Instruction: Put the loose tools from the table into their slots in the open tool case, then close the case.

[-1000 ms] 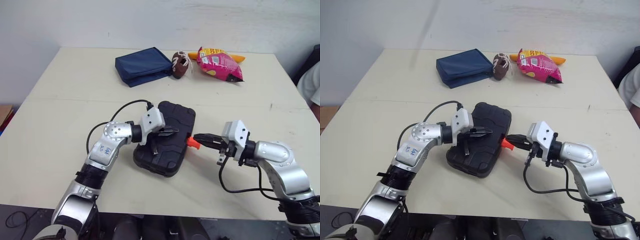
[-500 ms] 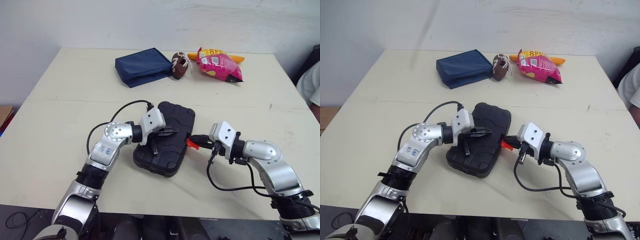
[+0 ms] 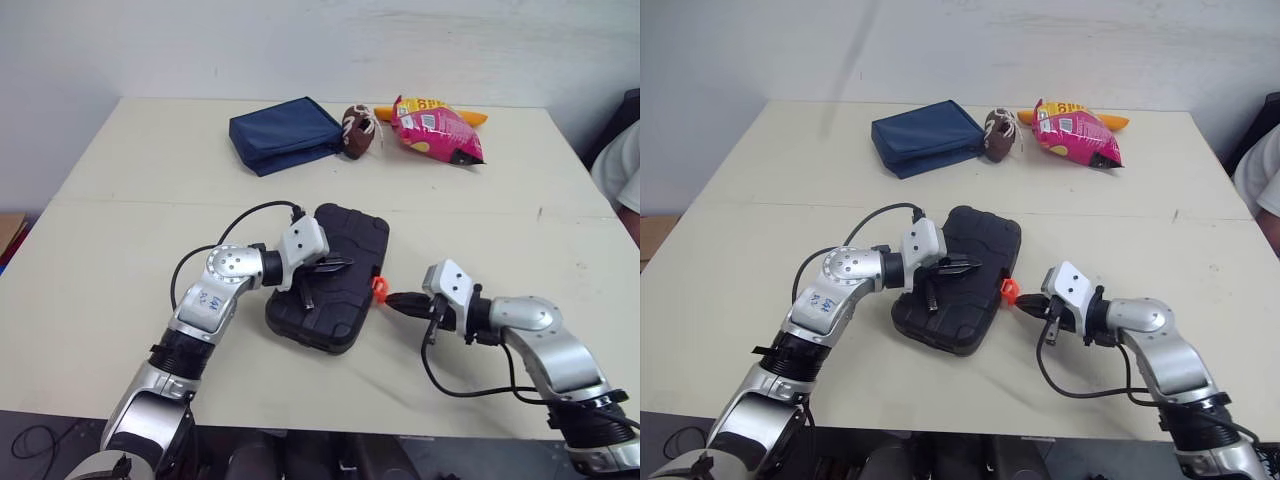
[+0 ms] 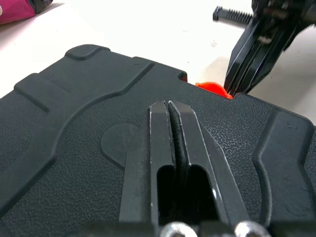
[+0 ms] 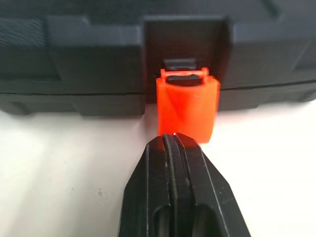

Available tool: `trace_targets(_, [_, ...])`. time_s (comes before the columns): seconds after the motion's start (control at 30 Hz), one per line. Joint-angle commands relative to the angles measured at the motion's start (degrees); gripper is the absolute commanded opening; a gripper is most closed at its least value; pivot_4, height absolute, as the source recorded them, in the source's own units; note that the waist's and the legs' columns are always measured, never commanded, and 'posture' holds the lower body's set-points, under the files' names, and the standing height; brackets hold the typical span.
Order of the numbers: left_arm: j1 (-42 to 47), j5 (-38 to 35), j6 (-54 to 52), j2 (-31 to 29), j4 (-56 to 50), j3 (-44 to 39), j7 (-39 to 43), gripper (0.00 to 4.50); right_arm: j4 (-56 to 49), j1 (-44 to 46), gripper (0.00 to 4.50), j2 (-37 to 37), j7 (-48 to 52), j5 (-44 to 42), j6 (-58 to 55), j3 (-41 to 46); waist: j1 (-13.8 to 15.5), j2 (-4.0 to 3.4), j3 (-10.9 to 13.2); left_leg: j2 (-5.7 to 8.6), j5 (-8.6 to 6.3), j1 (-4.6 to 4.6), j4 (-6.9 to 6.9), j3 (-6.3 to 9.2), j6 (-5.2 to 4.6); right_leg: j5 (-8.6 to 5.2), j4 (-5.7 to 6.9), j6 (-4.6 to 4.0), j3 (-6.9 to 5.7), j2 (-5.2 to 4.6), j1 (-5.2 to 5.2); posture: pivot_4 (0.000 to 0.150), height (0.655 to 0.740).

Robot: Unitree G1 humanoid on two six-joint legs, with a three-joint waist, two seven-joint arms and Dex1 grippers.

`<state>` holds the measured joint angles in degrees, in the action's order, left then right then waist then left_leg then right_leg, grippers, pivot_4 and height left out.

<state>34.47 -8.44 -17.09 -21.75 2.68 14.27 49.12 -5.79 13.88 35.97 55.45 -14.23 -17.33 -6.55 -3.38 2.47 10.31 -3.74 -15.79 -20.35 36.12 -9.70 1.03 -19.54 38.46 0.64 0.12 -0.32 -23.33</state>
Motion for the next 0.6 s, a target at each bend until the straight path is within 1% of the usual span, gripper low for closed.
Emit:
trace_targets(0.03, [-2.84,1.63,-2.6,-1.51,1.2,1.17,0.02,0.05,0.88,1.27,0.01,-1.06,0.38,0.27,1.68,-0.6,0.0,-0.01,-0.01,0.0,0.0,0.0,0.0,-0.01,0.0,0.0,0.0,0.0,0.01,0.0,0.0,0.15,0.74])
trace_targets(0.27, [-3.72,2.25,-4.89,-2.85,0.17,2.25,0.29,0.05,6.31,4.85,0.01,-5.09,0.0,2.61,6.95,-2.71,-0.12,-0.07,-0.05,0.0,0.02,0.04,-0.02,-0.01,0.04,0.0,0.02,0.0,0.01,0.0,0.01,0.15,0.74])
trace_targets(0.6, [-5.02,4.25,-6.42,-4.05,2.51,5.19,0.65,0.05,8.09,8.15,0.01,-5.32,1.93,4.37,13.61,-3.23,-1.12,-0.13,-0.17,0.0,0.04,0.24,-0.06,0.03,0.07,0.0,0.02,-0.01,0.0,0.0,0.25,0.15,0.74])
